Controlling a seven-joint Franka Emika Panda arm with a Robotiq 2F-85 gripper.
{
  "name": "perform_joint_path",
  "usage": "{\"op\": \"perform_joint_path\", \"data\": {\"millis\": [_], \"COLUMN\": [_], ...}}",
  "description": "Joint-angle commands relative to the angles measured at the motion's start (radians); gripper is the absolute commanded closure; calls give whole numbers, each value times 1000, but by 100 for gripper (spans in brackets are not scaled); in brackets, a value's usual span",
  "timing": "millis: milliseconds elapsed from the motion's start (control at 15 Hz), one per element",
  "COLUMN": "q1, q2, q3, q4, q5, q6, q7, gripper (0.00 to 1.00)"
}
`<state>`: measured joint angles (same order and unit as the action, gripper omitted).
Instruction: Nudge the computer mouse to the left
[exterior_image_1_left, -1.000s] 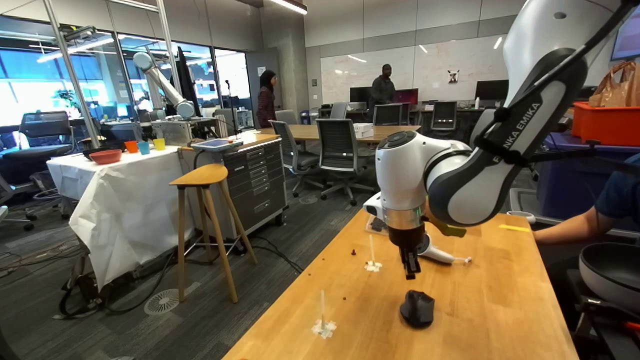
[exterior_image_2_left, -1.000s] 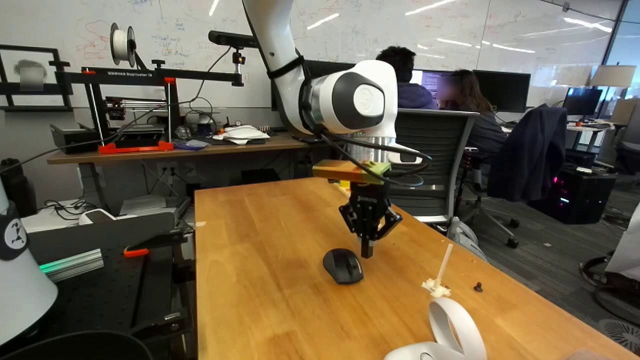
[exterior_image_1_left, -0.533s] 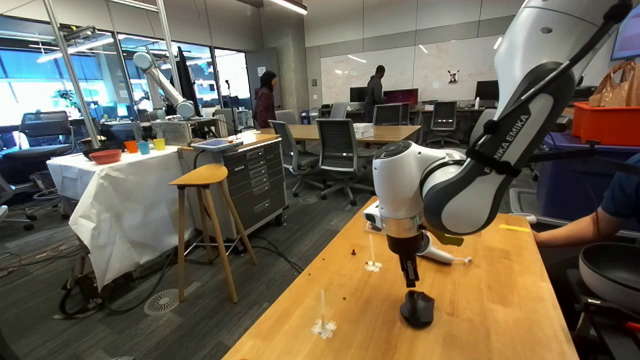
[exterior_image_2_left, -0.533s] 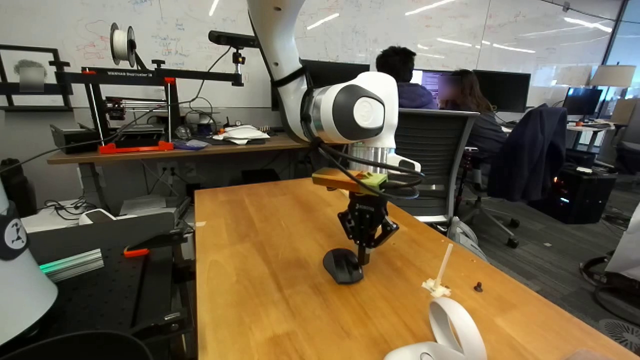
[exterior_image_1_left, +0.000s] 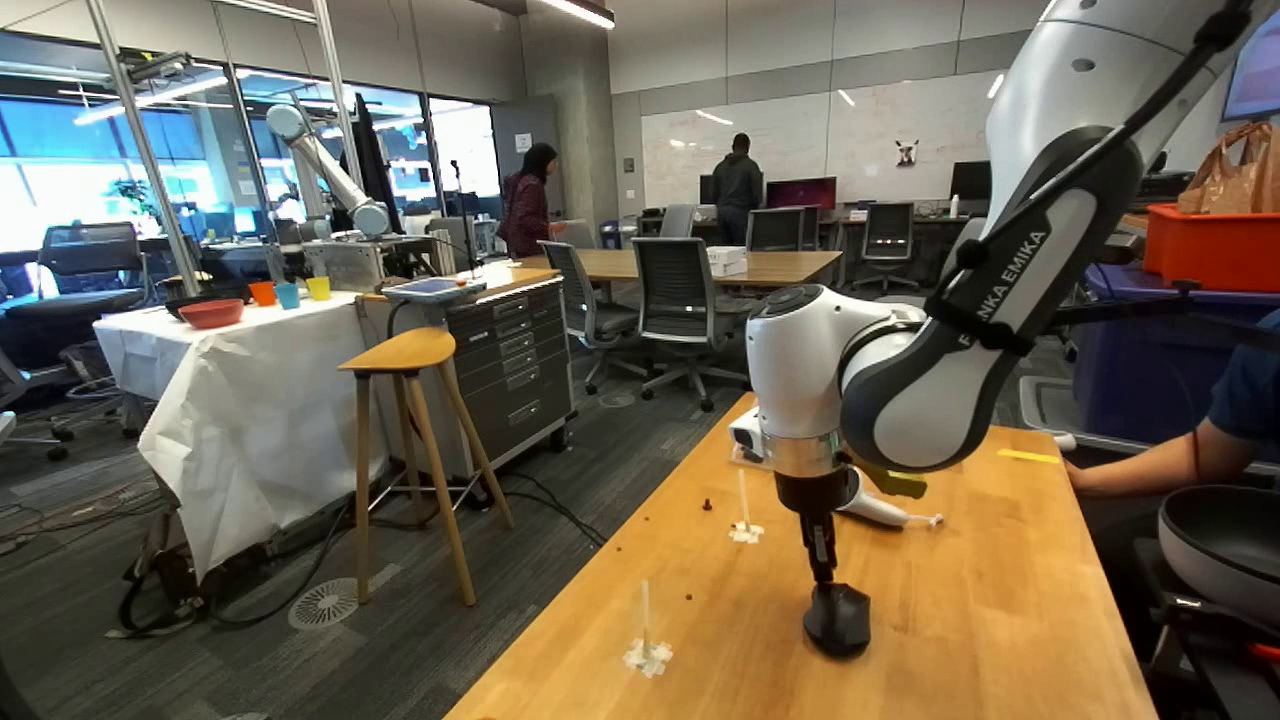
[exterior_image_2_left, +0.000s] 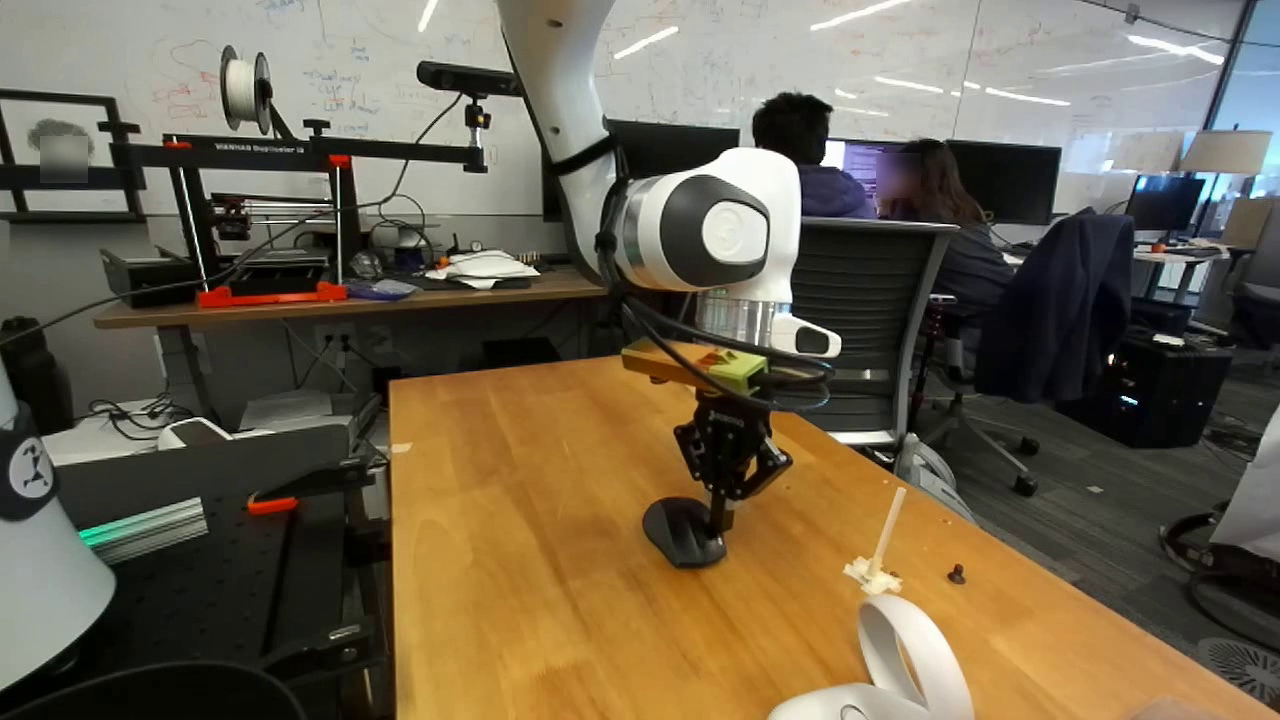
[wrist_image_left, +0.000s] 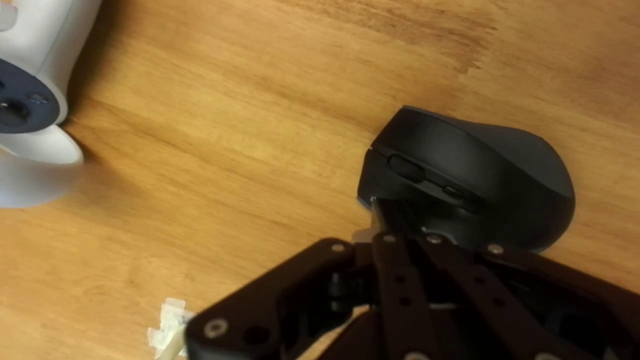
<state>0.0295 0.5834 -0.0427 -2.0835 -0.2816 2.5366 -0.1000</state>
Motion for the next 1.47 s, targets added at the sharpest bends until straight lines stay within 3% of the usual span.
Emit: {"op": "perform_joint_path", "data": {"millis": [0,1400], "q1": [-6,-163], "q2": [10,-32], "q3": [6,125], "q4": [11,-45], "q5": [29,378], "q6": [-4,-5], "q7": [10,-102], "gripper": [95,95]}}
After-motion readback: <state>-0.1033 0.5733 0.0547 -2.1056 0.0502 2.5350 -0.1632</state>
